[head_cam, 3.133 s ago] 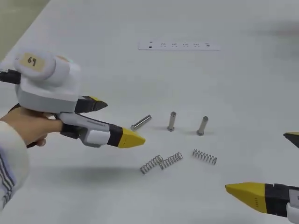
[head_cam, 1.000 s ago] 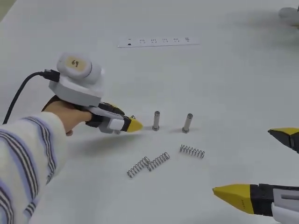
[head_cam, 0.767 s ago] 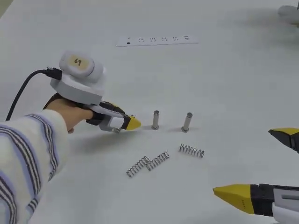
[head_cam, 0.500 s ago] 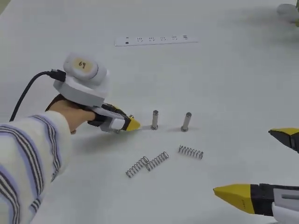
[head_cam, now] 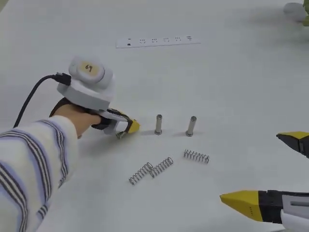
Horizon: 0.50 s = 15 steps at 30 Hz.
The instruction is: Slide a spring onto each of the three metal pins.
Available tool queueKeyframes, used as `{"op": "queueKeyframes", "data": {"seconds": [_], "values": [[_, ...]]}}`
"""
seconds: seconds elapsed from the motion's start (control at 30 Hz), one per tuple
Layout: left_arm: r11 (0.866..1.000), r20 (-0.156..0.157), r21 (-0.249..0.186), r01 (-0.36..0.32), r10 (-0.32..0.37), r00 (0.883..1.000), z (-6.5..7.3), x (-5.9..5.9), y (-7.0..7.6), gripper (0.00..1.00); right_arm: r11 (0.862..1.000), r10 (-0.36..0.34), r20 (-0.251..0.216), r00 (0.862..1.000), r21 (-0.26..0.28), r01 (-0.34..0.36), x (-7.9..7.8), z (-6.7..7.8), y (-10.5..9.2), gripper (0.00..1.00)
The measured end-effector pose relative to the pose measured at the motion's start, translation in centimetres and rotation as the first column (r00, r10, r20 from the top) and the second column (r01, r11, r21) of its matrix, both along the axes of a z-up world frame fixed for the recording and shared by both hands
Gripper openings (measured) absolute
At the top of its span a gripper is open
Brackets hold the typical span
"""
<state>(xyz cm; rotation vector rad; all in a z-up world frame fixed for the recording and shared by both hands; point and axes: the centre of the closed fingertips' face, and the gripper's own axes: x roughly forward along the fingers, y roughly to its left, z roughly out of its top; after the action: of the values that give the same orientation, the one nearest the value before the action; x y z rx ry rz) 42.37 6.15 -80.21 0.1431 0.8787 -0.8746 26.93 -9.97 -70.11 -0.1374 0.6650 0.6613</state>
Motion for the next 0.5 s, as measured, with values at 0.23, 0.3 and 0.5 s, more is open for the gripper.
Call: {"op": "queueKeyframes", "data": {"seconds": [0.23,0.3,0.5], "values": [[0.999,0.021,0.032,0.010,-0.011,1.000,-0.10,0.05,0.25,0.01,1.000,-0.006,-0.001,1.000,0.001,0.006,-0.05,-0.05,-0.15,0.98],[0.999,0.029,0.042,0.011,-0.013,1.000,-0.11,0.07,0.23,0.01,1.000,-0.007,0.000,1.000,0.001,0.007,-0.06,-0.04,-0.20,0.98],[0.997,0.012,0.073,-0.013,0.012,1.000,-0.16,0.29,0.15,0.01,1.000,-0.006,0.005,1.000,0.001,0.006,-0.03,0.04,-0.23,0.98]]}}
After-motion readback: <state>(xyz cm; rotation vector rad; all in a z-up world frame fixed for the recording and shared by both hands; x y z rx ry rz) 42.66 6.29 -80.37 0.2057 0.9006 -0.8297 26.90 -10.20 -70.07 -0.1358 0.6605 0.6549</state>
